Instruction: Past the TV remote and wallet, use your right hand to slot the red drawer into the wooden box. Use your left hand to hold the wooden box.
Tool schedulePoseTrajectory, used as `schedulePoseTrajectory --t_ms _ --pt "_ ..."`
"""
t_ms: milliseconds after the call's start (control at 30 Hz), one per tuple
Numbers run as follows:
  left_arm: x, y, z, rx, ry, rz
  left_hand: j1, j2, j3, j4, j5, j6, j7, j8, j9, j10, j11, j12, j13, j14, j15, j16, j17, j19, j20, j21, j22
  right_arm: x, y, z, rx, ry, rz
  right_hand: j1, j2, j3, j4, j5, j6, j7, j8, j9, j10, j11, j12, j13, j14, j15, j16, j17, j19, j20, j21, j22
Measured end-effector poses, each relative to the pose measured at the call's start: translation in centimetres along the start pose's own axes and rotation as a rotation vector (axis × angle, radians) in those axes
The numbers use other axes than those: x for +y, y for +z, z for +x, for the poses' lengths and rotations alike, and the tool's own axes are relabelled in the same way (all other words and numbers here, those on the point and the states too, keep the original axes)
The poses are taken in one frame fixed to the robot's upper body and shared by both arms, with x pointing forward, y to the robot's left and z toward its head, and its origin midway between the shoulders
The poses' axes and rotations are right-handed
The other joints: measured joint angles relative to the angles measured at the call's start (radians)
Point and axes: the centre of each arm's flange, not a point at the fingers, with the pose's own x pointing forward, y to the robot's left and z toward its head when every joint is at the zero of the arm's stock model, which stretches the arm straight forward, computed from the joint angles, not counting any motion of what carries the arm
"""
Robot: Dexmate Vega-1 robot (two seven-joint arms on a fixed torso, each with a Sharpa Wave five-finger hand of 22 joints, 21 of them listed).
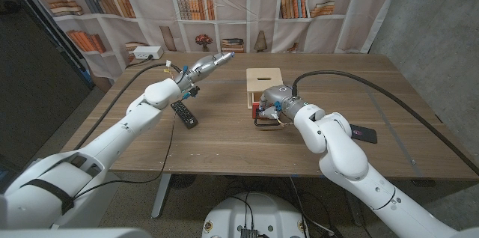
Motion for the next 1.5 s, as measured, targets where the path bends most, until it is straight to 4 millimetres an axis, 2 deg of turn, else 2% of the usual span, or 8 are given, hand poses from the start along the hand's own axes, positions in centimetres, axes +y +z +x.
schedulePoseTrajectory --t_ms 233,367,933,1100,1233,1500 --pt "-0.7 0.3 0.3 -0.007 -0.020 0.023 0.009 0.009 0.000 0.000 0.000 0.003 -0.004 0.000 0.000 0.002 -0.002 0.000 0.000 0.000 0.000 0.000 0.000 0.000 0.000 0.000 0.000 0.8 0.0 0.3 0.031 -0.010 -0.013 -0.007 0.007 0.000 0.000 0.000 -0.009 -0.009 -0.009 0.000 -0.028 0.000 -0.018 0.000 -0.030 0.011 -0.017 0.000 -0.020 -0.002 0.000 0.000" --pt "-0.7 0.3 0.3 -0.010 -0.018 0.027 0.009 0.009 0.000 0.000 0.000 0.003 -0.004 0.000 0.000 0.004 -0.003 0.000 0.000 0.000 0.000 0.000 0.000 0.000 0.000 0.000 0.000 1.4 0.2 0.6 0.032 0.002 -0.012 -0.013 0.002 0.008 0.000 0.000 -0.015 -0.004 -0.015 0.000 -0.034 0.002 -0.019 0.000 -0.037 0.015 -0.019 0.000 -0.026 0.004 0.000 0.000" --pt "-0.9 0.1 -0.4 -0.004 -0.012 0.026 0.012 0.002 0.000 0.000 0.000 0.003 -0.003 0.000 0.000 0.003 -0.003 0.000 0.000 0.002 -0.002 0.000 0.000 0.000 0.000 0.000 0.000 1.5 -0.2 1.9 0.049 0.004 -0.036 -0.024 0.006 0.008 0.000 0.000 -0.033 0.000 -0.020 0.000 -0.050 -0.003 -0.027 0.000 -0.054 0.018 -0.024 0.003 -0.038 0.005 -0.005 0.000" --pt "-0.8 0.1 -0.5 -0.001 -0.008 0.025 0.018 -0.003 -0.003 -0.003 0.000 0.003 -0.003 0.000 0.000 0.003 -0.003 0.000 0.000 0.002 -0.002 0.000 0.000 0.000 0.000 0.000 0.000 1.5 -0.3 2.2 0.048 0.006 -0.039 -0.024 0.006 0.014 0.006 0.000 -0.034 -0.001 -0.020 0.000 -0.055 0.002 -0.027 0.000 -0.058 0.022 -0.024 0.003 -0.038 0.005 -0.005 0.000" --pt "-0.8 0.1 -0.6 0.005 -0.005 0.023 0.018 -0.003 -0.003 -0.003 0.000 0.003 -0.003 0.000 0.000 0.003 -0.003 0.000 0.000 0.002 -0.002 0.000 0.000 0.000 0.000 0.000 0.000 1.5 -0.4 2.4 0.047 0.004 -0.039 -0.034 0.008 0.014 0.006 0.000 -0.062 -0.003 -0.030 0.000 -0.055 0.002 -0.033 0.000 -0.064 0.017 -0.024 0.003 -0.045 -0.002 -0.005 0.000" --pt "-0.8 0.0 -0.6 0.012 -0.003 0.020 0.018 -0.003 -0.003 -0.003 0.000 0.003 -0.003 0.000 0.000 0.003 -0.003 0.000 0.000 0.002 -0.002 0.000 0.000 0.000 0.000 0.000 0.000 1.3 -0.7 2.7 0.048 -0.002 -0.045 -0.040 0.009 0.014 0.006 0.000 -0.076 -0.004 -0.030 0.003 -0.084 0.002 -0.040 0.000 -0.069 0.022 -0.024 0.008 -0.051 0.004 -0.005 0.000"
